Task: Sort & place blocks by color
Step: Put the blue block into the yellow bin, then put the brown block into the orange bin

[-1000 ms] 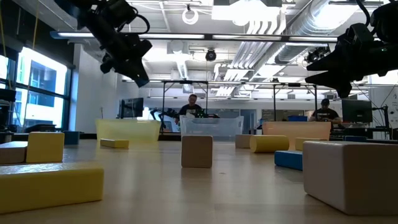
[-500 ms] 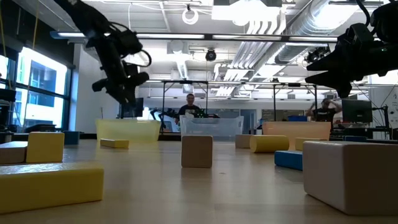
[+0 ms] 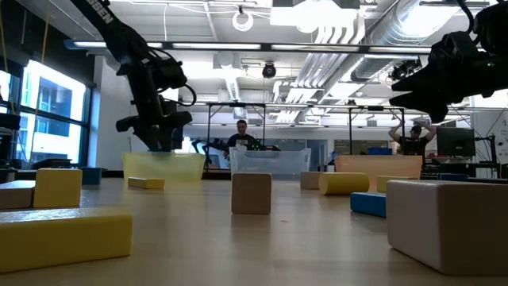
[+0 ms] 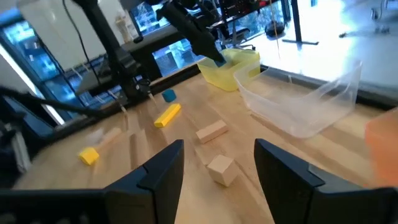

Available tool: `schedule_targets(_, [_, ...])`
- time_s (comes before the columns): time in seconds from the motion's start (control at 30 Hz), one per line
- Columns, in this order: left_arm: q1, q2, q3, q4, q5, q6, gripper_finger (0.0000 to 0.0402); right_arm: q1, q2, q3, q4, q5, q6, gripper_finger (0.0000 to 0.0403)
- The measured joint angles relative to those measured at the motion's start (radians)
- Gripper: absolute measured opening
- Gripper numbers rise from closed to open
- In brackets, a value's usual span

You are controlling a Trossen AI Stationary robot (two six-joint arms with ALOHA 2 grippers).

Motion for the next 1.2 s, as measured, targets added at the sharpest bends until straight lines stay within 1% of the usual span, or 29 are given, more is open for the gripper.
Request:
schedule_targets(0.17, [0.000, 0.001, 0.000, 0.000, 0.000, -0.010, 0.0131, 0.000, 0.000, 0.000, 0.000, 0.000, -0.098, 0.0183])
schedule_targets(0.33, [0.007, 0.001, 0.000, 0.000, 0.005, -0.026, 0.0144, 0.000, 0.000, 0.000, 0.000, 0.000, -0.075, 0.0183])
schedule_targets(0.5, [0.006, 0.001, 0.000, 0.000, 0.037, -0.042, 0.0165, 0.000, 0.000, 0.000, 0.000, 0.000, -0.061, 0.0183])
schedule_targets(0.57, [0.006, 0.001, 0.000, 0.000, 0.040, -0.050, 0.0174, 0.000, 0.000, 0.000, 0.000, -0.001, 0.006, 0.0183])
schedule_targets(0.73, [0.007, 0.001, 0.000, 0.000, 0.039, -0.053, 0.0197, 0.000, 0.000, 0.000, 0.000, -0.002, 0.299, 0.0183])
schedule_targets(0.8, [0.006, 0.000, 0.002, -0.002, 0.043, -0.073, 0.0202, 0.000, 0.000, 0.000, 0.000, 0.001, 0.373, 0.0183])
schedule_targets(0.93, [0.008, 0.000, 0.038, 0.000, 0.111, -0.086, 0.0204, 0.000, 0.000, 0.000, 0.000, 0.040, 0.369, 0.0183])
schedule_targets(1.03, [0.005, 0.000, 0.080, -0.001, 0.171, -0.086, 0.0203, 0.000, 0.000, 0.000, 0.007, 0.075, 0.395, 0.0183])
schedule_targets(1.1, [-0.001, -0.001, 0.113, 0.002, 0.202, -0.086, 0.0203, 0.000, 0.000, 0.000, 0.033, 0.079, 0.411, 0.0183])
schedule_targets(1.2, [-0.017, -0.002, 0.159, 0.000, 0.218, -0.072, 0.0204, 0.000, 0.000, 0.000, 0.121, 0.056, 0.412, 0.0183])
